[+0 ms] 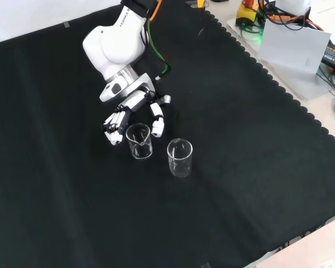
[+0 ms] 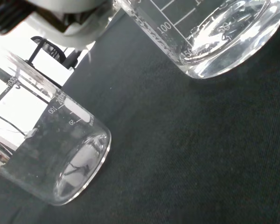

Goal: Pick up the beaker on the right.

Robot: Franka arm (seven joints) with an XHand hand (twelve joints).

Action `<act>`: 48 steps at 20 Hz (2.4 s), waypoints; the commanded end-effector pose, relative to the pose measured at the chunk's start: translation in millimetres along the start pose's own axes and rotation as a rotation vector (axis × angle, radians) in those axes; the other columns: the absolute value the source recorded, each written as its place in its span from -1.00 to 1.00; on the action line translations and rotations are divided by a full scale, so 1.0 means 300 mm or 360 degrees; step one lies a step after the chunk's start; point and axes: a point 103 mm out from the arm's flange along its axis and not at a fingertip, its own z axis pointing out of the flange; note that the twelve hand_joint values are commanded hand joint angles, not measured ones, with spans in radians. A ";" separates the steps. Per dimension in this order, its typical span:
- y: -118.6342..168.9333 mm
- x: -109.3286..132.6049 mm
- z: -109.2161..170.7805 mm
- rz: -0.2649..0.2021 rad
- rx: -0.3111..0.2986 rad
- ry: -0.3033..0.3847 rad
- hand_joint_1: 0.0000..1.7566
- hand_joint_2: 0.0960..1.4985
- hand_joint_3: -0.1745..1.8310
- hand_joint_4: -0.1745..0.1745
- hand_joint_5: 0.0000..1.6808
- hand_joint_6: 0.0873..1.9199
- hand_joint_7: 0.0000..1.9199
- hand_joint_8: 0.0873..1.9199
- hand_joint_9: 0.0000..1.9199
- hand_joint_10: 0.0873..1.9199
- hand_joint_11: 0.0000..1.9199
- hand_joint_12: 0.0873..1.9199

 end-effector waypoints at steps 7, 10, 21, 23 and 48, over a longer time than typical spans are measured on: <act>0.032 -0.004 0.023 0.0012 -0.0007 0.0178 0.02 -0.42 -0.22 -0.21 -0.36 -0.98 -0.55 -0.44 -0.51 -0.43 -1.00 0.30; 0.042 0.002 0.027 0.0000 0.0007 0.0187 0.02 -0.42 -0.21 -0.22 -0.35 -0.98 -0.53 -0.45 -0.48 -0.44 -1.00 0.32; 0.054 0.003 0.050 0.0013 0.0019 0.0170 0.03 -0.41 -0.21 -0.22 -0.32 -0.96 -0.51 -0.45 -0.46 -0.45 -1.00 0.33; 0.047 -0.002 0.049 0.0011 0.0019 0.0180 0.03 -0.41 -0.21 -0.22 -0.31 -0.96 -0.51 -0.45 -0.46 -0.45 -1.00 0.33; 0.095 0.077 -0.061 0.0023 -0.0207 0.0041 0.30 -0.15 -0.31 1.00 0.67 -0.69 0.55 -0.92 0.35 -0.84 -0.28 0.13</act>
